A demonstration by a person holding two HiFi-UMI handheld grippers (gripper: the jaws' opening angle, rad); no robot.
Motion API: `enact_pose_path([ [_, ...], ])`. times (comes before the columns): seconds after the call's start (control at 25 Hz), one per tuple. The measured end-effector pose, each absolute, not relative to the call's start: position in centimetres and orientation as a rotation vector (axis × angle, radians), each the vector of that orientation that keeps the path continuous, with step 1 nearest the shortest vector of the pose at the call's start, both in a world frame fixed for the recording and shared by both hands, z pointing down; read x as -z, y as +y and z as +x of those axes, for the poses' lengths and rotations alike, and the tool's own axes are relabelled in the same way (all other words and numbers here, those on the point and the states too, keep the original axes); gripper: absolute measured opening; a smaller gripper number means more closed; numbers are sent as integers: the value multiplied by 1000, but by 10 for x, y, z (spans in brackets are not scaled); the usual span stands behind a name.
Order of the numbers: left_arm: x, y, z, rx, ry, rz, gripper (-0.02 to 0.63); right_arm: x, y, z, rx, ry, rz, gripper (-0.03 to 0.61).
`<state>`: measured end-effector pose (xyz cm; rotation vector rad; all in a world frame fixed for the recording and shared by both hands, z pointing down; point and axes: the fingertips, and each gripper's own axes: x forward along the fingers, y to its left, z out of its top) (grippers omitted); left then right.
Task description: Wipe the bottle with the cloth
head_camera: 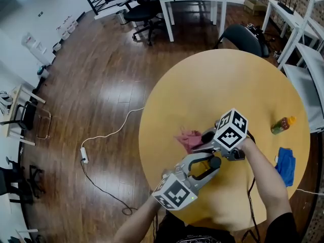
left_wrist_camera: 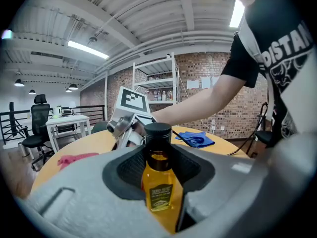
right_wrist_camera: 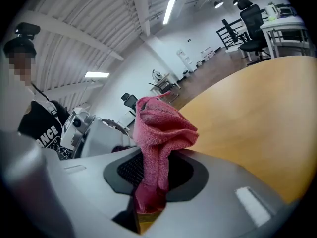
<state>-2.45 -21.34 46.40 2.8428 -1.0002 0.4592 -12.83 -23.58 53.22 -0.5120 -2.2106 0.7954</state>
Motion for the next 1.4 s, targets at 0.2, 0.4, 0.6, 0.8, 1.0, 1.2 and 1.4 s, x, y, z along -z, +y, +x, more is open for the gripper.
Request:
enact_pose_path([
  [0.2,-462,-214,-25,-438,-997,2842,153,-553,-236,-126,-767,-2156,-521,97],
  [0.4,-462,-214,-26,-425,-995,2844,153,-575,-236,-127,-738,-2131,-489,98],
  [0.6,-461,-213,-27,-421,-991,2846,153,-596,-235,-128,-713,-2124,-446,98],
  [0.8,-463,-214,-29,-430,-990,2843,153,-616,-249,-123,-625,-2152,-323,98],
  [1.0,-467,-213,-32,-448,-993,2850,153,-592,-287,-121,-566,-2330,-39,98],
  [1.2,-470,-212,-36,-409,-982,2844,153,-494,-328,-99,-452,-2591,360,98],
  [1.4,-473,-210,-42,-384,-974,2852,155,-375,-310,-65,-253,-2796,697,100],
])
